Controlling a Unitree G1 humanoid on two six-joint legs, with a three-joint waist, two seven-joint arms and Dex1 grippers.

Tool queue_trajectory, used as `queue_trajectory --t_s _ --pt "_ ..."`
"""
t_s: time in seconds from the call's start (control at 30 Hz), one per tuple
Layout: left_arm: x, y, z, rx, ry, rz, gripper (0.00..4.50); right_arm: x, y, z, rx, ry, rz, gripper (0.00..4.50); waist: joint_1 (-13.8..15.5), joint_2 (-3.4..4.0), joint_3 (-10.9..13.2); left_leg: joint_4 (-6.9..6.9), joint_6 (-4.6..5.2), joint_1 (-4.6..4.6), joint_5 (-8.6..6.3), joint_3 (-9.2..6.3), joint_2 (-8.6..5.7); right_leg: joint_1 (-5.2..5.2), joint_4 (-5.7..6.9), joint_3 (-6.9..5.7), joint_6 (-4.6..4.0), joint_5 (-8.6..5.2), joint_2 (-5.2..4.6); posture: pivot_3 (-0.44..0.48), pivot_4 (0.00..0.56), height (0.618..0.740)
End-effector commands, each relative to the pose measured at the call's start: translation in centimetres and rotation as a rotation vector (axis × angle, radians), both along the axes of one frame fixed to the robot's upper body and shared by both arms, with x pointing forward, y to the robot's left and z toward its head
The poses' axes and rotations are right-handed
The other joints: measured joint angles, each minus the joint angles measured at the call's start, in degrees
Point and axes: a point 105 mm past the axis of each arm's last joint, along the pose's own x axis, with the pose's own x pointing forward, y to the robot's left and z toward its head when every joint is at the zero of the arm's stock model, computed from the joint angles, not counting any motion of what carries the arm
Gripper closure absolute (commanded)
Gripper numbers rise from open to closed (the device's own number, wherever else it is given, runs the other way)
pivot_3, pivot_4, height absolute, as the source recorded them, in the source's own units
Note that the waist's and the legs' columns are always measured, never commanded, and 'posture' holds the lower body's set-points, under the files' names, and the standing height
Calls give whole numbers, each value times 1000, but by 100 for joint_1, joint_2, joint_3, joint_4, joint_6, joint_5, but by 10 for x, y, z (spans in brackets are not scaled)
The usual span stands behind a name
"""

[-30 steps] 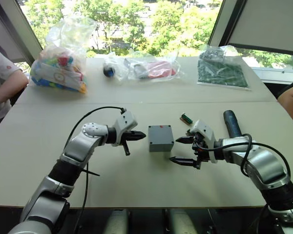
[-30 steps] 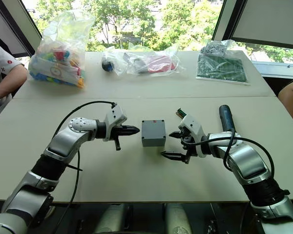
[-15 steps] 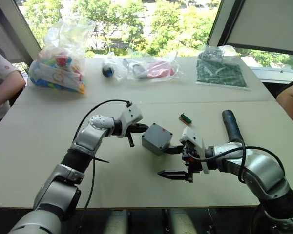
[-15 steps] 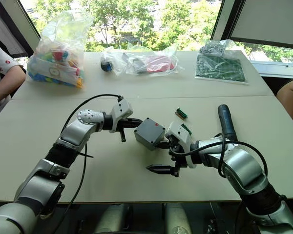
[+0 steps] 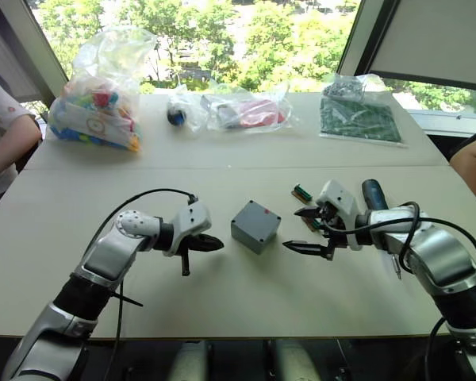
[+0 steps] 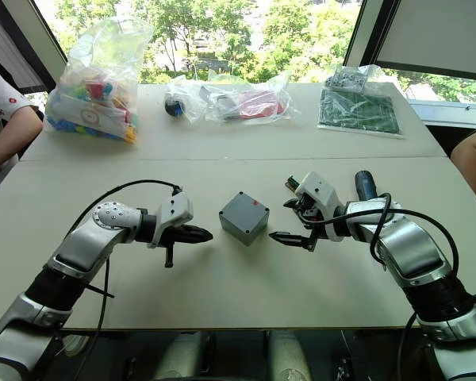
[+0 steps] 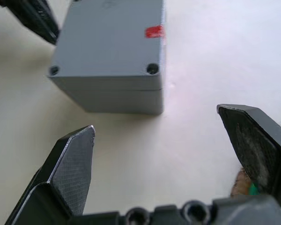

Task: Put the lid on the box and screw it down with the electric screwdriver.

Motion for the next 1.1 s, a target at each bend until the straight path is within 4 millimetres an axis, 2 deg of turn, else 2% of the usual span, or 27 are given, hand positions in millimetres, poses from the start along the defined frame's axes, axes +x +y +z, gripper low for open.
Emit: queue_trajectory --t_s 0.03,0.2,0.43,0.67,1.1 --pt "10 -12 6 -1 -89 27 4500 -5 16 1 17 -5 119 19 4 0 0 0 0 0 0 -2 0 0 0 -1 0 0 0 0 150 740" --pt "25 -21 17 -59 -148 82 4500 -7 21 -3 14 6 152 19 1 0 0 7 0 -2 0 -1 -1 2 1 -1 1 1 0 0 150 740" --pt "39 -24 24 -86 -183 122 4500 -25 30 -5 36 55 185 19 -2 0 0 4 0 0 0 -3 -1 2 3 -1 1 1 0 0 150 740" --pt "43 -22 24 -88 -188 128 4500 -36 37 -5 61 74 176 19 -5 -1 0 4 0 0 0 -3 -1 2 3 -1 1 1 0 0 150 740" --pt "48 -24 22 -97 -184 136 4500 -35 33 -5 50 77 150 19 3 -1 0 5 0 0 0 -2 -1 2 3 -1 1 1 0 0 150 740"
